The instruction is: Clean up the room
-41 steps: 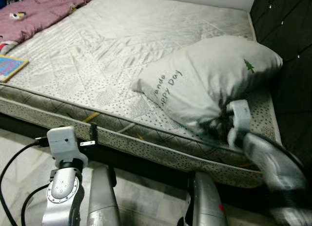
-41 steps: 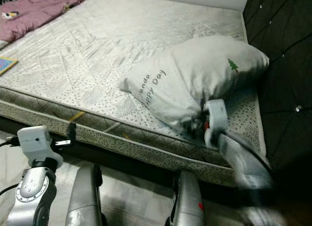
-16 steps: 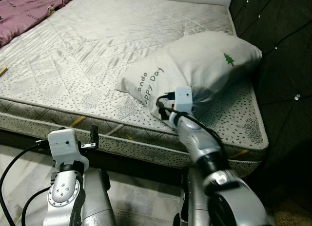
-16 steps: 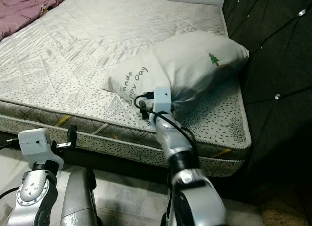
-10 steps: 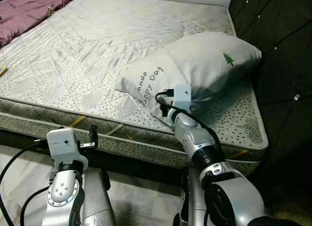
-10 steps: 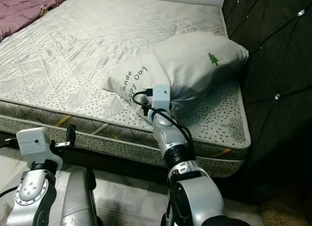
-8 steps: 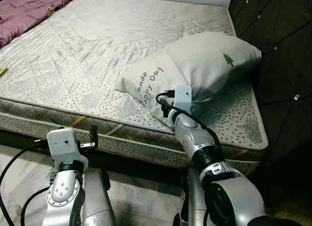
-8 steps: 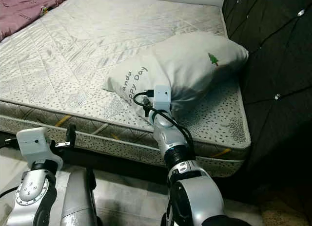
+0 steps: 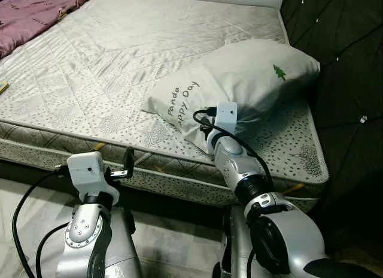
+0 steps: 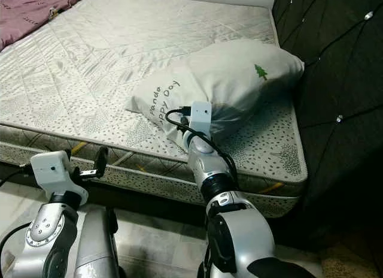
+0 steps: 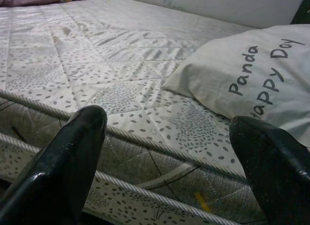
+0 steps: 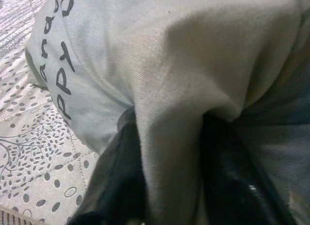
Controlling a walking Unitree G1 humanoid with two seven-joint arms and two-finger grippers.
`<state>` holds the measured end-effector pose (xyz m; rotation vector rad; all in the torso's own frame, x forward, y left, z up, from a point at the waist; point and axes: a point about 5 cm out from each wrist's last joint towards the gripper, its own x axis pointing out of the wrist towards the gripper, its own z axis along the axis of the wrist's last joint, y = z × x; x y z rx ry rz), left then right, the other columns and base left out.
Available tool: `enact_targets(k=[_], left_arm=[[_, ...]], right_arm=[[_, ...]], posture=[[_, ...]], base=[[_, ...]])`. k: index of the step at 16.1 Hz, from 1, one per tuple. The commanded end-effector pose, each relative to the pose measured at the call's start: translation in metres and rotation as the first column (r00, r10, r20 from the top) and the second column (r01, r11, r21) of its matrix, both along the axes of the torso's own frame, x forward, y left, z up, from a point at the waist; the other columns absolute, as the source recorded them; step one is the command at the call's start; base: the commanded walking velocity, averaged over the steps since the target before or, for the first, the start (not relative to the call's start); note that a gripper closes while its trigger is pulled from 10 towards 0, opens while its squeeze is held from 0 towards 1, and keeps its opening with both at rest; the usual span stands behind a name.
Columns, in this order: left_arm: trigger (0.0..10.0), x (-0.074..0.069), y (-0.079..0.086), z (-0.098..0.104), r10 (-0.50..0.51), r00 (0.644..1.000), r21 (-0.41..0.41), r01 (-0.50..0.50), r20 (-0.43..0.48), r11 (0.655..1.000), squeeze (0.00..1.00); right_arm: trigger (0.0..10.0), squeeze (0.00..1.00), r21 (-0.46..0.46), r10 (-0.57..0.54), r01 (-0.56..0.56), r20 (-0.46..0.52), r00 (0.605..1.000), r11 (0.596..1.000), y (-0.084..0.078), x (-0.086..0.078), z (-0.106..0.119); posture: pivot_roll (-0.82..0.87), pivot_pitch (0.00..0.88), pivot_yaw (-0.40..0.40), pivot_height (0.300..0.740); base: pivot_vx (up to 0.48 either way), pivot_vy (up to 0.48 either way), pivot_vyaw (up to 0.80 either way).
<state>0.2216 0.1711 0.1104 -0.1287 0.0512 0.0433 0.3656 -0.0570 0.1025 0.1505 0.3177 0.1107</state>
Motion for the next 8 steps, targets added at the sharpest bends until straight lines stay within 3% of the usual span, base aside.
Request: enact_targets(k=[1,3,8], left_arm=[[10.0,0.0019,-0.0001,-0.0019,-0.003,1.000,0.008,0.003,-0.013,1.000,0.00],[10.0,0.0039,-0.0007,-0.0020,-0.005,1.000,0.006,0.006,-0.013,1.000,0.00],[10.0,0.0063,-0.0003,-0.0023,0.002,1.000,0.014,-0.002,-0.009,1.000,0.00]], right_arm=[[0.0,0.00,0.004,0.025,-0.025,0.055,0.998,1.000,0.0049,0.0051,0.0129],[0.0,0.00,0.018,0.024,-0.025,0.046,0.999,1.000,0.0051,0.0052,0.0124],[0.0,0.00,0.015,0.027,-0.028,0.048,0.998,0.999,0.0024,0.0072,0.0129]], posture=[[0.10,0.000,-0.060,0.501],[0.10,0.000,-0.063,0.501],[0.10,0.000,-0.066,0.501]], base=[[0.000,0.000,0.00],[0.000,0.000,-0.23],[0.000,0.000,-0.80]])
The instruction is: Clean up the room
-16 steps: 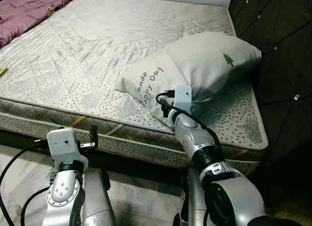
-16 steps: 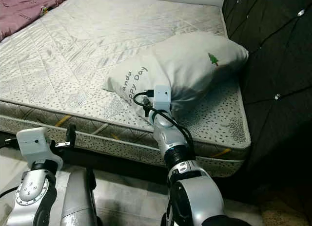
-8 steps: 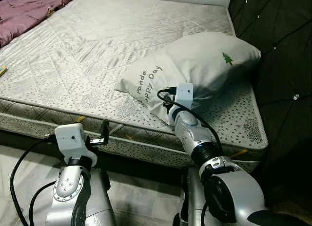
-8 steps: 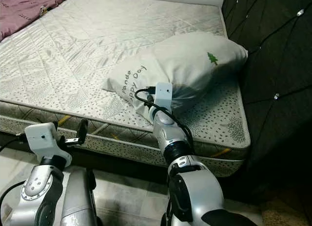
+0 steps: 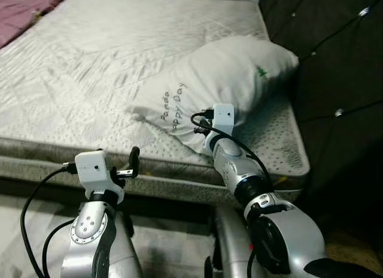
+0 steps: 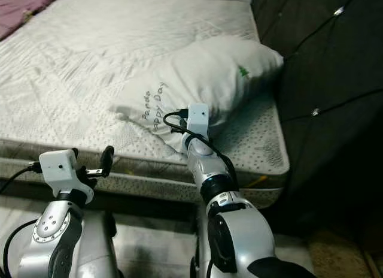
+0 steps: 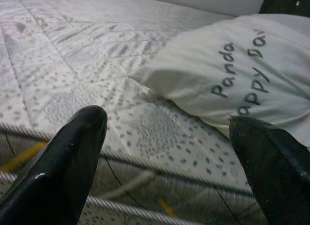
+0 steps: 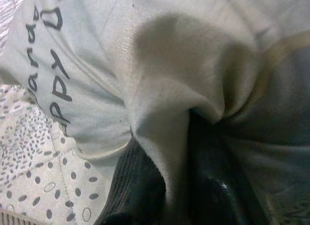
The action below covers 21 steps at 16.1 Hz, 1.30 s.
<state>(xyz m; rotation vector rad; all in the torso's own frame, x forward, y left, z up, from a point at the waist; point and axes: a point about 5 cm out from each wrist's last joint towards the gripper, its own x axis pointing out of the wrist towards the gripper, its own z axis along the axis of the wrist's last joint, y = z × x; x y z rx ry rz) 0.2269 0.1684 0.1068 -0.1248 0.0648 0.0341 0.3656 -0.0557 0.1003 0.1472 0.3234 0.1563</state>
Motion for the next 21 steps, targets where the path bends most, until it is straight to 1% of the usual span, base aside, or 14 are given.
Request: enact_targets(k=[1,3,5,8,10,12,13,14,16,17,18,19,20,21], left_arm=[[10.0,0.002,0.003,0.002,0.014,1.000,0.013,-0.014,0.006,1.000,0.00],[10.0,0.002,0.004,0.002,0.018,1.000,0.016,-0.018,0.008,1.000,0.00],[10.0,0.003,0.004,0.001,0.021,1.000,0.022,-0.022,0.007,1.000,0.00],[10.0,0.004,0.004,0.001,0.025,1.000,0.027,-0.025,0.005,0.999,0.00],[10.0,0.005,0.004,0.001,0.027,1.000,0.028,-0.027,0.004,0.999,0.00],[10.0,0.005,0.004,0.001,0.027,1.000,0.030,-0.027,0.006,0.999,0.00],[10.0,0.006,0.004,0.001,0.028,1.000,0.030,-0.028,0.006,0.999,0.00],[10.0,0.006,0.004,0.000,0.030,1.000,0.031,-0.030,0.004,0.999,0.00],[10.0,0.005,0.004,0.000,0.032,0.999,0.035,-0.032,0.004,0.999,0.00],[10.0,0.005,0.004,0.000,0.034,0.999,0.037,-0.034,0.002,0.999,0.00],[10.0,0.005,0.004,-0.001,0.035,0.999,0.037,-0.035,0.001,0.999,0.00],[10.0,0.005,0.004,-0.001,0.034,0.999,0.037,-0.034,-0.001,0.999,0.00],[10.0,0.005,0.004,-0.002,0.034,0.999,0.038,-0.033,-0.003,0.999,0.00],[10.0,0.005,0.004,-0.002,0.035,0.999,0.038,-0.035,-0.004,0.999,0.00]], right_arm=[[0.0,0.00,0.014,-0.018,0.017,0.050,0.999,1.000,0.001,0.008,0.016],[0.0,0.00,0.004,-0.018,0.018,0.088,0.996,1.000,-0.002,0.010,0.021],[0.0,0.00,0.018,-0.058,0.057,0.077,0.995,0.998,-0.010,0.013,0.021],[0.0,0.00,-0.001,-0.105,0.106,0.102,0.989,0.994,-0.028,0.017,0.024],[0.0,0.00,-0.024,-0.151,0.154,0.114,0.982,0.988,-0.049,0.019,0.024],[0.0,0.00,-0.051,-0.198,0.208,0.153,0.968,0.977,-0.069,0.023,0.031],[0.0,0.00,-0.052,-0.207,0.217,0.155,0.966,0.975,-0.073,0.024,0.032],[0.0,0.00,-0.060,-0.241,0.254,0.169,0.956,0.965,-0.088,0.027,0.037],[0.0,0.00,-0.071,-0.290,0.308,0.195,0.937,0.949,-0.110,0.029,0.046],[0.0,0.00,-0.089,-0.329,0.355,0.226,0.917,0.931,-0.131,0.030,0.054],[0.0,0.00,-0.103,-0.355,0.389,0.248,0.901,0.916,-0.144,0.029,0.058],[0.0,0.00,-0.126,-0.389,0.433,0.272,0.880,0.892,-0.164,0.027,0.063],[0.0,0.00,-0.161,-0.430,0.491,0.305,0.850,0.856,-0.190,0.022,0.069],[0.0,0.00,-0.177,-0.453,0.522,0.318,0.833,0.835,-0.203,0.018,0.072]], posture=[[0.10,0.000,-0.066,0.501],[0.10,0.000,-0.066,0.501],[0.10,0.000,-0.065,0.501],[0.10,0.000,-0.063,0.501],[0.09,0.000,-0.062,0.501],[0.09,0.000,-0.062,0.501],[0.09,0.000,-0.060,0.501],[0.09,0.000,-0.058,0.501],[0.09,0.000,-0.057,0.501],[0.09,0.000,-0.057,0.501],[0.08,0.000,-0.055,0.501],[0.08,0.000,-0.055,0.501],[0.07,0.000,-0.052,0.501],[0.07,0.000,-0.050,0.501]], base=[[0.000,0.000,-0.80],[0.000,0.000,0.00],[0.000,0.000,0.00],[0.000,0.000,0.00],[0.000,0.000,0.00],[0.000,0.000,0.00],[0.000,0.000,0.00],[0.000,0.000,0.00],[0.000,0.000,0.00],[0.000,0.000,0.00],[0.000,0.000,0.00],[0.000,0.000,0.00],[0.000,0.000,0.00],[0.000,0.000,0.00]])
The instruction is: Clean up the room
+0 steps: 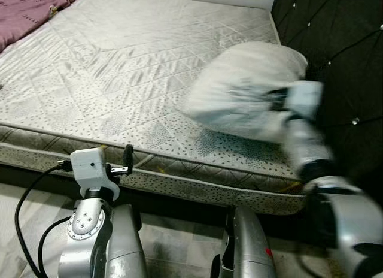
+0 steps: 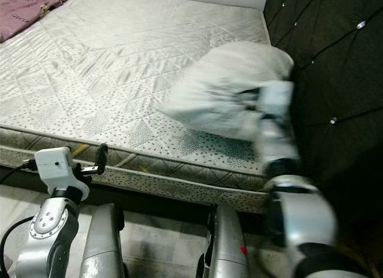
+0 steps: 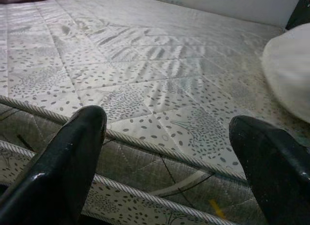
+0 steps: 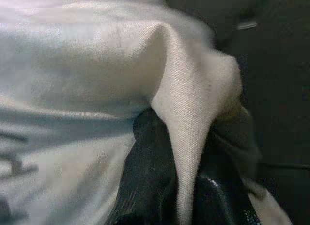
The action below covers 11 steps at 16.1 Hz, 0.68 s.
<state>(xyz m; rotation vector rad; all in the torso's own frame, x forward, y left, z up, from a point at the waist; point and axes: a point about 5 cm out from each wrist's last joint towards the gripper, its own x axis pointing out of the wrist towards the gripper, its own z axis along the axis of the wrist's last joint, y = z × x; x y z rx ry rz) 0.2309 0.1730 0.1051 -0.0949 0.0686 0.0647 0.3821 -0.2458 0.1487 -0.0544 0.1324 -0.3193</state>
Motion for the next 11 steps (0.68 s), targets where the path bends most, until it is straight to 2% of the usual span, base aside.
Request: enact_targets(k=[1,4,5,6,8,9,11], left_arm=[[10.0,0.001,0.000,0.000,0.007,1.000,0.009,-0.007,0.001,1.000,0.00],[10.0,0.003,0.000,-0.002,0.000,1.000,0.014,0.000,-0.002,1.000,0.00],[10.0,0.006,-0.001,-0.001,-0.008,1.000,0.015,0.008,0.000,1.000,0.00],[10.0,0.007,-0.002,-0.001,-0.012,1.000,0.015,0.012,0.001,1.000,0.00],[10.0,0.010,-0.004,-0.001,-0.024,1.000,0.016,0.024,0.003,1.000,0.00],[10.0,0.010,-0.004,-0.001,-0.031,1.000,0.017,0.030,0.003,0.999,0.00],[10.0,0.011,-0.005,-0.002,-0.036,0.999,0.018,0.036,0.002,0.999,0.00]], right_arm=[[0.0,0.00,-0.049,-0.110,0.116,0.111,0.988,0.992,-0.035,-0.005,0.027],[0.0,0.00,-0.109,-0.166,0.179,0.117,0.979,0.978,-0.070,-0.023,0.029],[0.0,0.00,-0.138,-0.127,0.140,0.094,0.987,0.980,-0.068,-0.035,0.016],[0.0,0.00,-0.146,-0.083,0.092,0.069,0.994,0.985,-0.058,-0.045,0.003],[0.0,0.00,-0.131,0.063,-0.061,0.015,0.998,0.990,-0.021,-0.072,-0.025],[0.0,0.00,-0.108,0.158,-0.158,-0.006,0.987,0.982,0.003,-0.091,-0.038],[0.0,0.00,-0.092,0.262,-0.261,-0.007,0.965,0.961,0.026,-0.107,-0.047]], posture=[[0.06,0.000,-0.048,0.501],[0.04,0.000,-0.038,0.501],[0.03,0.000,-0.033,0.501],[0.02,0.000,-0.029,0.501],[0.01,0.000,-0.019,0.501],[0.01,0.000,-0.016,0.501],[0.00,0.000,-0.013,0.501]], base=[[0.000,0.000,0.00],[0.000,0.000,0.00],[0.000,0.000,0.00],[0.000,0.000,0.00],[0.000,0.000,0.00],[0.000,0.000,0.00],[0.000,0.000,0.00]])
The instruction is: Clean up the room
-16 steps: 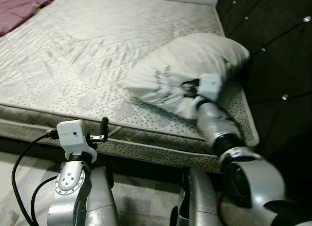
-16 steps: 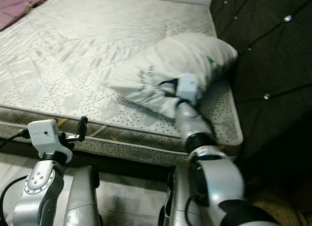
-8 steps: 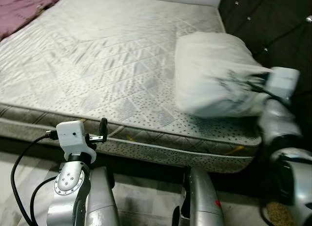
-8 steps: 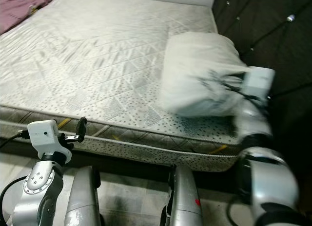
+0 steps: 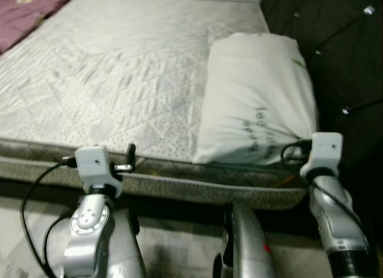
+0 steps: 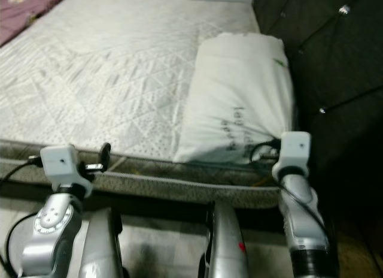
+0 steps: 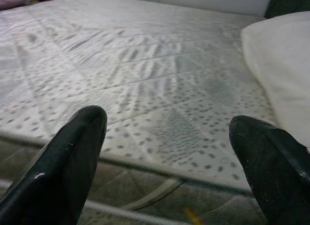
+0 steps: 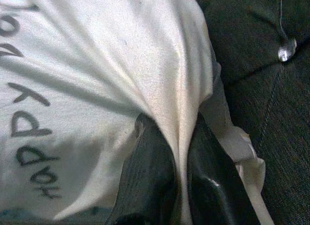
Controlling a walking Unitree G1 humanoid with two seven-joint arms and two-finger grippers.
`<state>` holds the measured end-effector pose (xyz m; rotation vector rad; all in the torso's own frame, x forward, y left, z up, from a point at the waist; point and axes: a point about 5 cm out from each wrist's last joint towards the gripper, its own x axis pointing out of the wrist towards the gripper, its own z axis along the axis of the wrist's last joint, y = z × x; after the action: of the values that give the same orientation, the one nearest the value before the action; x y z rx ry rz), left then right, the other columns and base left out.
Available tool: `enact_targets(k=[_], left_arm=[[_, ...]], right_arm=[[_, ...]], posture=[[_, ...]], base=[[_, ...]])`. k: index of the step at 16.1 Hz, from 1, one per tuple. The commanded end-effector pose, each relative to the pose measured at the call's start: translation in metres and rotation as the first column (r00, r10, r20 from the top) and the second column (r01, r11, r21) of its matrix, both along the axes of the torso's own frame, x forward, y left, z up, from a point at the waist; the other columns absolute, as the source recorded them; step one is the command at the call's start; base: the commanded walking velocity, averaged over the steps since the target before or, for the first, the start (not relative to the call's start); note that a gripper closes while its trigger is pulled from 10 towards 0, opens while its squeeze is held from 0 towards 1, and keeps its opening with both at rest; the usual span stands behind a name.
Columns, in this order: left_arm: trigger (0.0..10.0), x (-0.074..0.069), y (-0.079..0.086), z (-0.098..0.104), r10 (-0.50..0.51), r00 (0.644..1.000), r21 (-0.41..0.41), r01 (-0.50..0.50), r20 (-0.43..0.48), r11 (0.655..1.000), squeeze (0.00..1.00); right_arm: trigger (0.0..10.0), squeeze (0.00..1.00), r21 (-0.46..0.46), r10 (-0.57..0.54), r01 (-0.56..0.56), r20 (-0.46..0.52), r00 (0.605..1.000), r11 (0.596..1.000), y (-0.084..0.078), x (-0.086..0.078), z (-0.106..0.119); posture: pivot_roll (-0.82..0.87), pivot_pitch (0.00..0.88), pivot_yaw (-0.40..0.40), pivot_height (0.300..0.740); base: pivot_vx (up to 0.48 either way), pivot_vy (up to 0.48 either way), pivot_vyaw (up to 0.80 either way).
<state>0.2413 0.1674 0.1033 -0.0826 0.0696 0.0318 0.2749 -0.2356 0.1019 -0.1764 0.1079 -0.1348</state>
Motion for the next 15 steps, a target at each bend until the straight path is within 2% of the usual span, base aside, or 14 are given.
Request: enact_targets(k=[1,3,5,6,7,8,9,10,12,15], left_arm=[[10.0,0.002,0.001,0.000,-0.005,1.000,0.010,0.005,0.004,1.000,0.00],[10.0,0.003,0.001,0.000,-0.007,1.000,0.011,0.007,0.005,1.000,0.00],[10.0,0.004,-0.001,-0.002,-0.010,1.000,0.012,0.010,0.002,1.000,0.00],[10.0,0.005,-0.001,-0.002,-0.008,1.000,0.012,0.008,0.003,1.000,0.00],[10.0,0.006,-0.001,-0.002,-0.007,1.000,0.012,0.007,0.004,1.000,0.00],[10.0,0.007,-0.001,-0.002,-0.003,1.000,0.011,0.003,0.006,1.000,0.00],[10.0,0.007,-0.001,-0.002,-0.002,1.000,0.011,0.002,0.007,1.000,0.00],[10.0,0.008,-0.001,-0.001,0.001,1.000,0.013,-0.001,0.010,1.000,0.00],[10.0,0.007,0.003,-0.001,0.019,1.000,0.022,-0.019,0.015,1.000,0.00],[10.0,0.004,0.006,-0.003,0.045,0.999,0.029,-0.046,0.011,0.999,0.00]], right_arm=[[0.0,0.00,0.033,0.134,-0.134,0.003,0.991,0.990,0.030,-0.012,-0.004],[0.0,0.00,0.049,0.138,-0.137,-0.008,0.990,0.989,0.032,-0.017,-0.002],[0.0,0.00,0.046,0.119,-0.118,-0.026,0.993,0.992,0.028,-0.007,0.001],[0.0,0.00,0.064,0.140,-0.138,-0.019,0.990,0.988,0.031,0.013,0.009],[0.0,0.00,0.075,0.155,-0.153,-0.019,0.988,0.985,0.034,0.020,0.012],[0.0,0.00,0.083,0.195,-0.193,-0.012,0.981,0.978,0.039,0.037,0.016],[0.0,0.00,0.085,0.208,-0.207,-0.010,0.978,0.975,0.040,0.042,0.019],[0.0,0.00,0.087,0.245,-0.244,-0.008,0.969,0.966,0.043,0.057,0.026],[0.0,0.00,0.064,0.223,-0.224,0.025,0.974,0.972,0.030,0.086,0.050],[0.0,0.00,0.023,0.091,-0.093,0.066,0.994,0.995,-0.007,0.103,0.078]], posture=[[0.00,0.000,-0.013,0.501],[-0.01,0.000,-0.014,0.501],[-0.01,0.000,-0.016,0.501],[0.00,0.000,-0.018,0.501],[0.00,0.000,-0.019,0.501],[0.01,0.000,-0.020,0.501],[0.01,0.000,-0.020,0.501],[0.01,0.000,-0.023,0.501],[0.03,0.000,-0.034,0.501],[0.04,0.000,-0.044,0.501]], base=[[0.000,0.000,0.00],[0.000,0.000,0.00],[0.000,0.000,0.00],[0.000,0.000,0.00],[0.000,0.000,0.00],[0.000,0.000,0.00],[0.000,0.000,0.00],[0.000,0.000,0.00],[0.000,0.000,0.00],[0.000,0.000,0.00]])
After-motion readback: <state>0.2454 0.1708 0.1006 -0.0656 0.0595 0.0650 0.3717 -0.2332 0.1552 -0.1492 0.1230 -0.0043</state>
